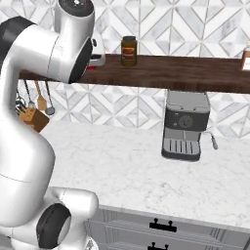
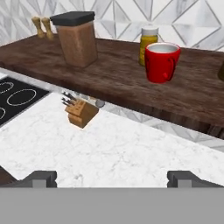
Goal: Gather all objects into one cabinet and sort the glasses and bowls to opposite sides.
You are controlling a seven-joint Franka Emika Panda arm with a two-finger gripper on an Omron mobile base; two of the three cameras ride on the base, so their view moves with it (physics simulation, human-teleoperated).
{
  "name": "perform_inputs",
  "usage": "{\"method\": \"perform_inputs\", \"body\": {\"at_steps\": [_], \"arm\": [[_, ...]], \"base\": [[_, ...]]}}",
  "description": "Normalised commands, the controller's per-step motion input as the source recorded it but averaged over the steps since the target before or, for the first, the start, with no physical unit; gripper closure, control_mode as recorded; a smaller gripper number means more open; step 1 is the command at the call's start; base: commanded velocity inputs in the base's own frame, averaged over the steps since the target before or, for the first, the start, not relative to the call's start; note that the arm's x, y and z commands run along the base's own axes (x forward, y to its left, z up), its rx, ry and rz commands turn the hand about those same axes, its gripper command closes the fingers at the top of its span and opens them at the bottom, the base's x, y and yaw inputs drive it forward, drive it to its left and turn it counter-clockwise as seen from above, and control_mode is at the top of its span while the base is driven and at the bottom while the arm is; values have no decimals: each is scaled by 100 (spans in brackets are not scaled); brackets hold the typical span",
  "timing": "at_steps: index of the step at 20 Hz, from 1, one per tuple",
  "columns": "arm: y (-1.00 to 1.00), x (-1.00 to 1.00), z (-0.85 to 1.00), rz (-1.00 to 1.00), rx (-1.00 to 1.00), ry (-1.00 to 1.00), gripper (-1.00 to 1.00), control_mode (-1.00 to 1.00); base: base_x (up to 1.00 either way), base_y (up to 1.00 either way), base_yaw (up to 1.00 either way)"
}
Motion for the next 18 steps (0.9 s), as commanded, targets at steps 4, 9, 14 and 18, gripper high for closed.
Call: {"method": "perform_inputs", "body": {"at_steps": [4,9,14,18], "arm": [[2,98,-1,0,0,0,-100,-100],[18,96,-11,0,0,1,-100,-100],[16,81,-15,0,0,2,-100,-100],[0,54,-2,0,0,5,-100,-100]], "base": [[0,0,0],[0,0,0],[0,0,0],[0,0,0]]}}
